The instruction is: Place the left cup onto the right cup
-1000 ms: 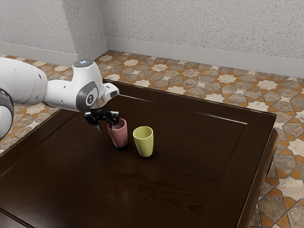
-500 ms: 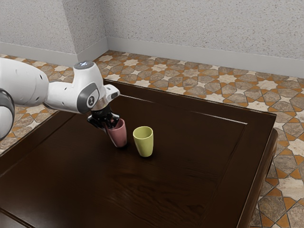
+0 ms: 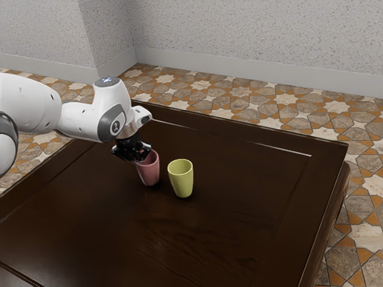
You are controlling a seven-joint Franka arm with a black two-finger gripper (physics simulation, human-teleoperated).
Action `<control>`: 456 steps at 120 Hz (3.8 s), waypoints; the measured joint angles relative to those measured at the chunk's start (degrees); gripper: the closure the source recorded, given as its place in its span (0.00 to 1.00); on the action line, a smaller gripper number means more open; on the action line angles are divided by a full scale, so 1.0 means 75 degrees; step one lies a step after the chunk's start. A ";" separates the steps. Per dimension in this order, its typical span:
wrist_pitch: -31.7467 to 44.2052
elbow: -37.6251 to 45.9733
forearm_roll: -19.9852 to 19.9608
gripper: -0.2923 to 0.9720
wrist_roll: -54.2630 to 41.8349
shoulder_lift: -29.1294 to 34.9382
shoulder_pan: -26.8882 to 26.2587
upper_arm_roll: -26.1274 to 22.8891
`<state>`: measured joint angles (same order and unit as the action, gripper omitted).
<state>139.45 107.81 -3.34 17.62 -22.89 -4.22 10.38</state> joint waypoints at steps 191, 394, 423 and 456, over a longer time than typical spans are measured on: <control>-0.2960 -0.1436 -0.0974 0.85 0.0079 0.0783 -0.0630 -0.0404; -0.3043 -0.2060 -0.1225 0.26 0.0079 0.0124 -0.0573 -0.0526; -0.3127 -0.2323 -0.1180 0.25 0.0080 0.0308 -0.0574 -0.0511; -0.4244 -0.3295 -0.0357 0.25 -0.0103 0.0743 -0.0576 -0.0793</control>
<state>107.62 83.10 -6.02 16.85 -17.32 -8.54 4.44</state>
